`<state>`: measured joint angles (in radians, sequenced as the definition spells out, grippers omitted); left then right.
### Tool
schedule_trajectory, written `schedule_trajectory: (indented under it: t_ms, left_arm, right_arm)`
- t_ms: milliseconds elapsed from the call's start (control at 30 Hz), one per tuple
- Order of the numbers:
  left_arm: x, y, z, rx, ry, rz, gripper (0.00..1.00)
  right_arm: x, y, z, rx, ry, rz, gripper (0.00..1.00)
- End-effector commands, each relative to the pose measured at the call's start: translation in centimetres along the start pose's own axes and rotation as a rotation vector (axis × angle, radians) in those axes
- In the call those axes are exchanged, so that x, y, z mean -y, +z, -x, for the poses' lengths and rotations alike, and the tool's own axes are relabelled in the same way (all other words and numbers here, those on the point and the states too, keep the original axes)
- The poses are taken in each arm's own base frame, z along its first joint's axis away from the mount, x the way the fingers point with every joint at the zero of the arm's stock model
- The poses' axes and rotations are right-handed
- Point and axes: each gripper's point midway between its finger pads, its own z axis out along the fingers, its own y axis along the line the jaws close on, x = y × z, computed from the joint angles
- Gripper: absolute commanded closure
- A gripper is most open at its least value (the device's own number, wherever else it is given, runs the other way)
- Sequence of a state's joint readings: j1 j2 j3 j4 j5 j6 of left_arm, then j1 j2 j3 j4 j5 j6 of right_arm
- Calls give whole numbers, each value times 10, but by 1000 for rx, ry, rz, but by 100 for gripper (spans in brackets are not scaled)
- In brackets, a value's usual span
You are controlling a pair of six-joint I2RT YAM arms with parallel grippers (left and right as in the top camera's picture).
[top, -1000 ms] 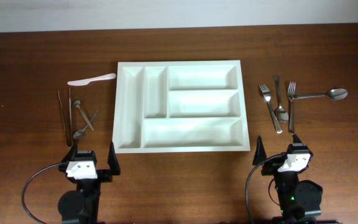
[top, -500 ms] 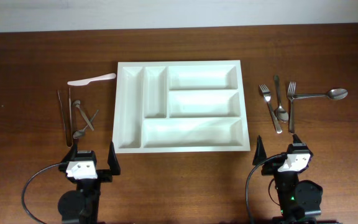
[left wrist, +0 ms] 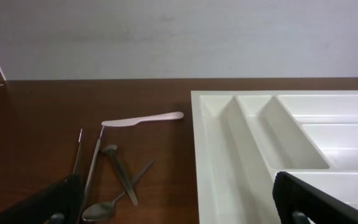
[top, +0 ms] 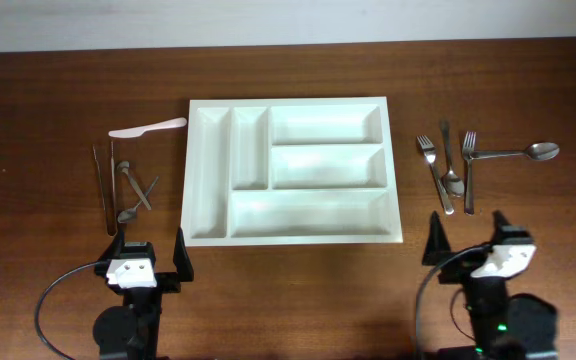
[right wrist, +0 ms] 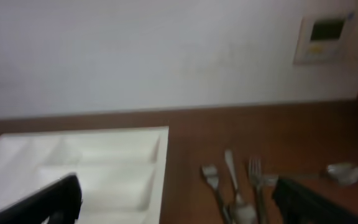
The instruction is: Pack container
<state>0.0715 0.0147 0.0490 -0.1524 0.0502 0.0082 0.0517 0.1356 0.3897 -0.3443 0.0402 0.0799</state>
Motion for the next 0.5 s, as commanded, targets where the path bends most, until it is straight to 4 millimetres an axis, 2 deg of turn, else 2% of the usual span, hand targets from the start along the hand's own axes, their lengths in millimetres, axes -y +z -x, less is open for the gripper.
schedule_trajectory:
  t_ms: [0, 133, 300, 467]
  left_arm:
    - [3, 0, 0, 7, 16, -17, 1]
    - [3, 0, 0, 7, 16, -17, 1]
    - [3, 0, 0, 7, 16, -17, 1]
    - [3, 0, 0, 7, 16, -17, 1]
  right_arm:
    - [-1, -12, 60, -8, 12, -16, 1]
    - [-4, -6, 85, -187, 3, -30, 1]
    - [-3, 9, 99, -489, -20, -69, 1]
    - [-5, 31, 106, -648, -27, -77, 1]
